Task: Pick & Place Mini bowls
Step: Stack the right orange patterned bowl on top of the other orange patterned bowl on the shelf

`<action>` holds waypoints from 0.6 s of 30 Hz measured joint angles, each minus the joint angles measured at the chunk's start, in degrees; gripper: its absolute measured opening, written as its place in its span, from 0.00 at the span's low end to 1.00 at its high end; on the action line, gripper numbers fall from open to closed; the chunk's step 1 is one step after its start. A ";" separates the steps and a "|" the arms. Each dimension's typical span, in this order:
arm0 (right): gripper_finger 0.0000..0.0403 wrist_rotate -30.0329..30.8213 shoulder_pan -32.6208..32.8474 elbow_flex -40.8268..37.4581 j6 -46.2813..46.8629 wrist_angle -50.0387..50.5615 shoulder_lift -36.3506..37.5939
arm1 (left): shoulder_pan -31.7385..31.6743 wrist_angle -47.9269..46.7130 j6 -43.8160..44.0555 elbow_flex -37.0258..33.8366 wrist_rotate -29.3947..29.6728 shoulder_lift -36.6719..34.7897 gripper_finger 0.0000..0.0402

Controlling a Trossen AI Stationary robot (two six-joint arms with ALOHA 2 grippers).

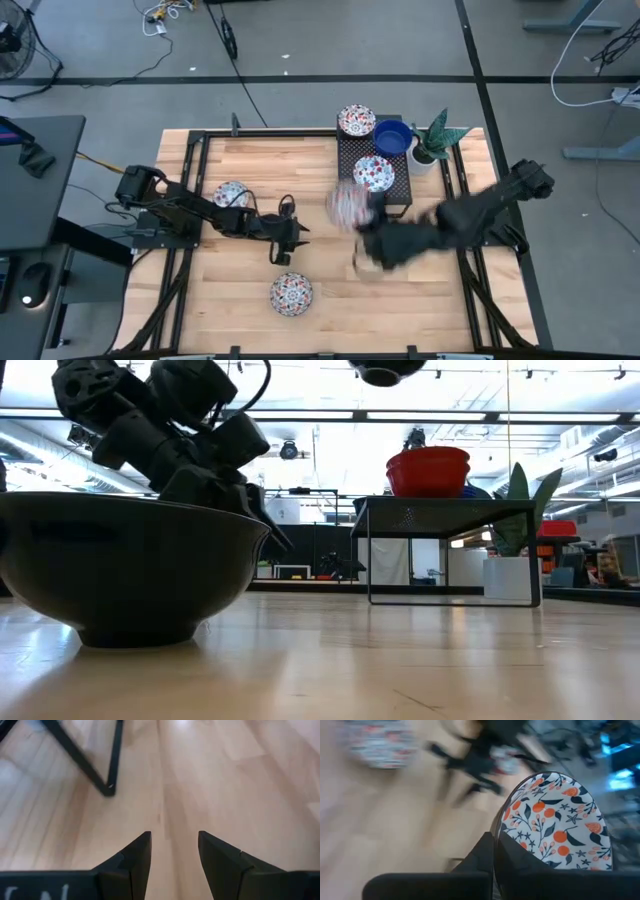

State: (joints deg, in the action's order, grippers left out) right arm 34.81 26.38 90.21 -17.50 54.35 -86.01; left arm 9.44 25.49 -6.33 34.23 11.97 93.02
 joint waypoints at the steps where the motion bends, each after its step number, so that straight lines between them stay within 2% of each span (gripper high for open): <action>1: 0.02 0.15 -2.33 0.75 -1.46 0.03 1.03 | -0.01 -0.19 0.12 -0.21 0.19 -0.27 0.42; 9: 0.02 -3.65 -24.68 4.74 -6.94 -1.96 7.00 | 0.08 0.03 0.99 -0.15 0.61 -0.22 0.42; 18: 0.02 -18.87 -44.33 5.92 -9.99 0.01 5.64 | 0.06 -0.67 4.26 -0.15 0.89 -0.22 0.42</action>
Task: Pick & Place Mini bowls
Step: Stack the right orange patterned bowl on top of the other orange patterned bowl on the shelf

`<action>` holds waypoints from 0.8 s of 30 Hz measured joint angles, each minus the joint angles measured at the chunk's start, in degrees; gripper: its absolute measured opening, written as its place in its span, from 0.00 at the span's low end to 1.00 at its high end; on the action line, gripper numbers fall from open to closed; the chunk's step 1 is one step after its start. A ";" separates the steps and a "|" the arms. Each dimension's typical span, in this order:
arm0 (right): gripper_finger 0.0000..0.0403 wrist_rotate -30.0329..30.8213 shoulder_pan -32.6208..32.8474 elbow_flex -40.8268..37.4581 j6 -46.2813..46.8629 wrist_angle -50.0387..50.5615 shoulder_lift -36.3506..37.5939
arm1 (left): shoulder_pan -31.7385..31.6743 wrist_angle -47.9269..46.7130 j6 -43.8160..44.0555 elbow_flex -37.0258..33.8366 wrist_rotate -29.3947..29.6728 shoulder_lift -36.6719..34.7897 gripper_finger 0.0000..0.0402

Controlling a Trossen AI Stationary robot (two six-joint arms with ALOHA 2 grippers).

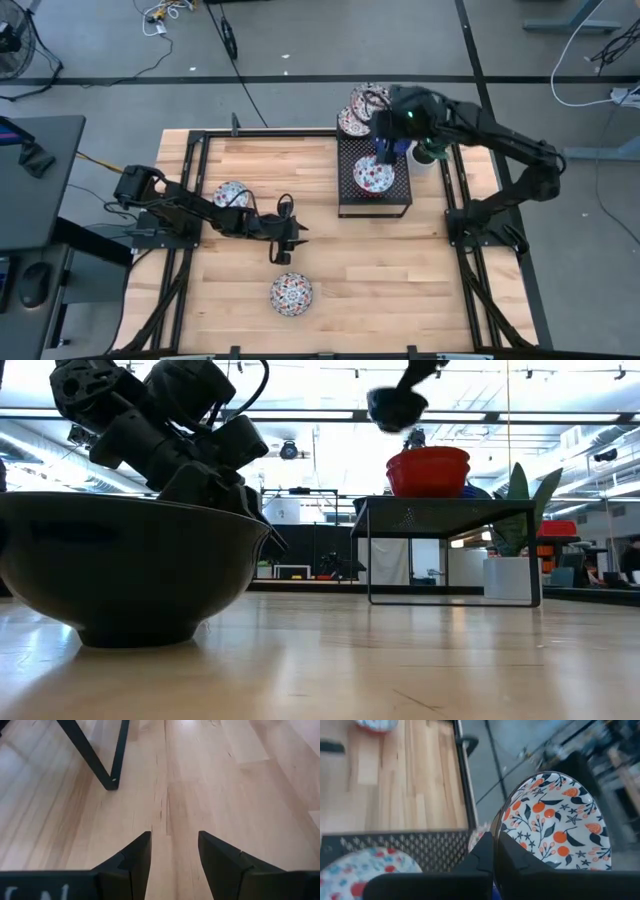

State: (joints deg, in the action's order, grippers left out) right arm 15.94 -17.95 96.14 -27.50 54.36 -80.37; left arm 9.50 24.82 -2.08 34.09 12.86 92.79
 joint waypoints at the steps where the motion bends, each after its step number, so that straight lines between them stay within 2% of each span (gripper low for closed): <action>1: 0.02 -0.95 -1.39 0.00 -0.03 0.48 -0.44 | 0.00 -0.10 0.42 0.00 0.00 0.00 0.42; 6: 0.02 -7.71 -8.07 0.00 -2.69 -0.30 -3.10 | 0.00 -0.28 1.93 0.00 0.00 0.04 0.42; 13: 0.02 -13.81 -11.65 0.00 -5.79 -4.33 -9.54 | 0.13 -0.26 3.33 0.00 0.00 0.04 0.42; 24: 0.02 -13.72 -11.82 -0.04 -3.19 -3.77 -15.53 | 1.50 -0.22 4.20 0.00 -0.02 0.04 0.42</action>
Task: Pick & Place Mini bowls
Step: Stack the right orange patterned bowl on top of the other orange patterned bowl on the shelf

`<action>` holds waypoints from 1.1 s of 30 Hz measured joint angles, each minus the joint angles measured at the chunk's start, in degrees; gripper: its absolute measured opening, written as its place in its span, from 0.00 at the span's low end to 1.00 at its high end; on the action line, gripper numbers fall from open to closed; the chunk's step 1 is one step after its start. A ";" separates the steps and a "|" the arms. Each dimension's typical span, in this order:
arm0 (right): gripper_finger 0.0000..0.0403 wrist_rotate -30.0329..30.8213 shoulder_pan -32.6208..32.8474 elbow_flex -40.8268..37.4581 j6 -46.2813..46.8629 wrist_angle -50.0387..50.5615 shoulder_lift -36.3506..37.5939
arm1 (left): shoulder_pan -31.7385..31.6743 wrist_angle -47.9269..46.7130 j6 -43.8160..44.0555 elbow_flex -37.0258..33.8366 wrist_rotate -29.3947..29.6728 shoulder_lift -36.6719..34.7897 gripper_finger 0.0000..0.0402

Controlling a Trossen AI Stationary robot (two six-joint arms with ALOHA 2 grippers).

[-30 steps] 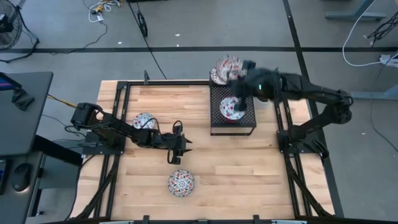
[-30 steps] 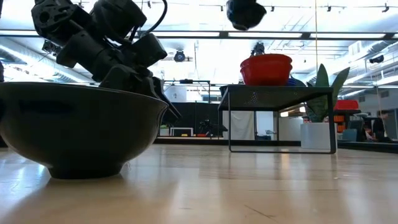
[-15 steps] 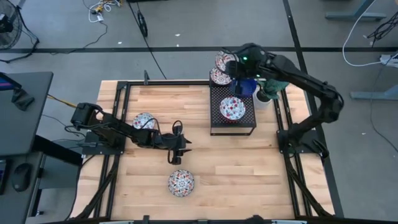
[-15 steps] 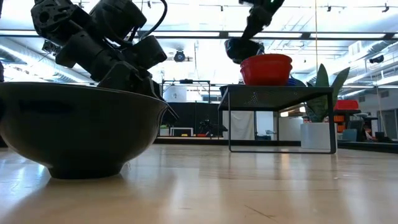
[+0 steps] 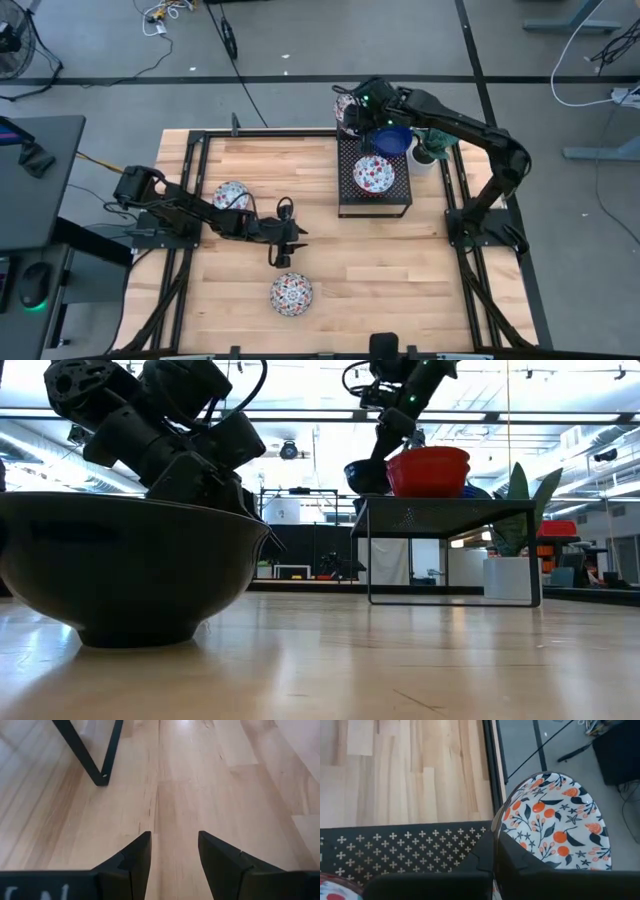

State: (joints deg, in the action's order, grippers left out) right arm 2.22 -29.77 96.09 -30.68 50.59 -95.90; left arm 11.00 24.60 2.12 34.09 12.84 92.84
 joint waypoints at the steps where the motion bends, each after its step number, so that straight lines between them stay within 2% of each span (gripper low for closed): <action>1: 0.02 0.29 -0.01 0.00 0.27 0.02 -0.16 | -0.02 0.00 0.05 0.00 0.00 0.00 0.42; 9: 0.02 1.76 -0.40 -1.21 3.69 0.45 -0.22 | -0.04 0.07 0.16 0.00 0.00 0.00 0.42; 33: 0.04 4.41 -0.64 -9.29 3.69 -6.04 -0.20 | -0.06 0.64 0.23 0.00 0.02 0.00 0.42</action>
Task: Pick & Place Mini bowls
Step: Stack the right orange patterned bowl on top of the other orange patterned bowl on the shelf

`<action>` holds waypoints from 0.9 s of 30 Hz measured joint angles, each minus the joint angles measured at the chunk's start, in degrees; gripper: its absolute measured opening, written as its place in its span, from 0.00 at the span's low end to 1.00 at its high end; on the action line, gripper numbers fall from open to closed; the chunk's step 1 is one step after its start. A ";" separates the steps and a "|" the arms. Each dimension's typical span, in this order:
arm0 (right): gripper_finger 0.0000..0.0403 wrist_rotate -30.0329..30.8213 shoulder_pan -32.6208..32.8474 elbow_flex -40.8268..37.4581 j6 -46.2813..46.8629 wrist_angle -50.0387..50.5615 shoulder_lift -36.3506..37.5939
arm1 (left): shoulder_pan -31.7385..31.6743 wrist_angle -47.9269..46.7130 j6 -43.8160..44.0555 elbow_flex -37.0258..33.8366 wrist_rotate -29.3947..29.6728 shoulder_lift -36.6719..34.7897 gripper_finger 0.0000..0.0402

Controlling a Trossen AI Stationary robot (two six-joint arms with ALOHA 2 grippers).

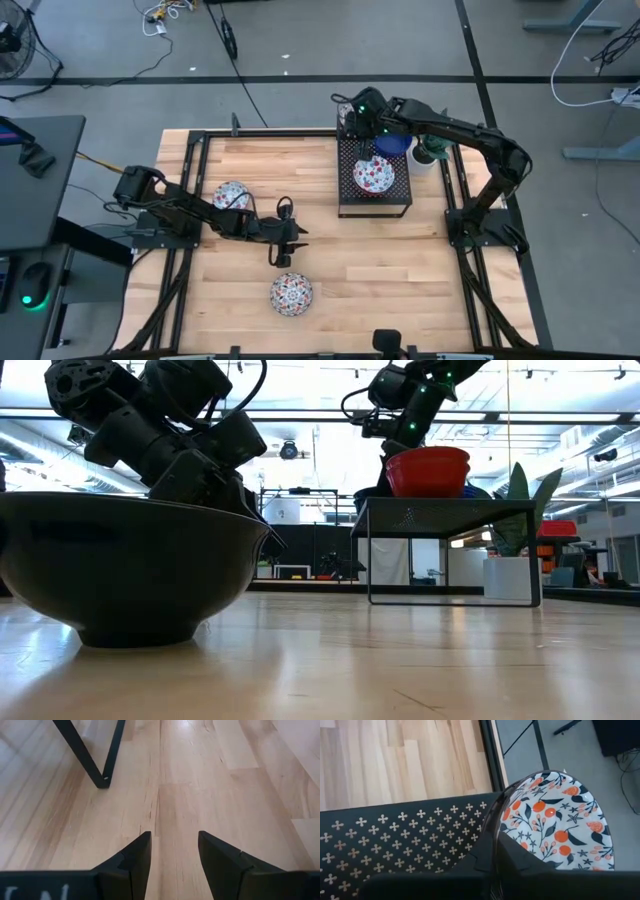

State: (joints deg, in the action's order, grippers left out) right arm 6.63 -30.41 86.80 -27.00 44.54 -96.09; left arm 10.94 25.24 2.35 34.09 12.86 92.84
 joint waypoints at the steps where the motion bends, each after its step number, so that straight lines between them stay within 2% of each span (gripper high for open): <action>1: 0.05 0.00 0.00 0.00 0.14 -0.30 0.00 | 0.00 0.00 0.00 0.00 0.00 0.00 0.42; 8: 0.11 0.11 -0.11 0.00 1.25 -1.39 0.02 | 0.00 0.01 0.00 0.00 -0.01 0.00 0.42; 21: 0.38 -1.47 0.11 0.83 1.36 -1.34 2.38 | 0.02 -0.01 0.01 0.00 -0.02 0.01 0.42; 24: 0.38 -4.15 0.11 0.83 3.06 -1.10 3.67 | 0.02 -0.01 0.00 0.00 -0.02 0.01 0.42; 27: 0.31 -5.25 -0.19 0.83 4.90 -0.93 3.85 | 0.02 -0.01 0.02 0.00 -0.02 0.01 0.42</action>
State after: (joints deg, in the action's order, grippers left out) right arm 1.38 -30.60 87.64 -22.10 43.62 -92.25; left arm 10.96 25.23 2.37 34.09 12.84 92.84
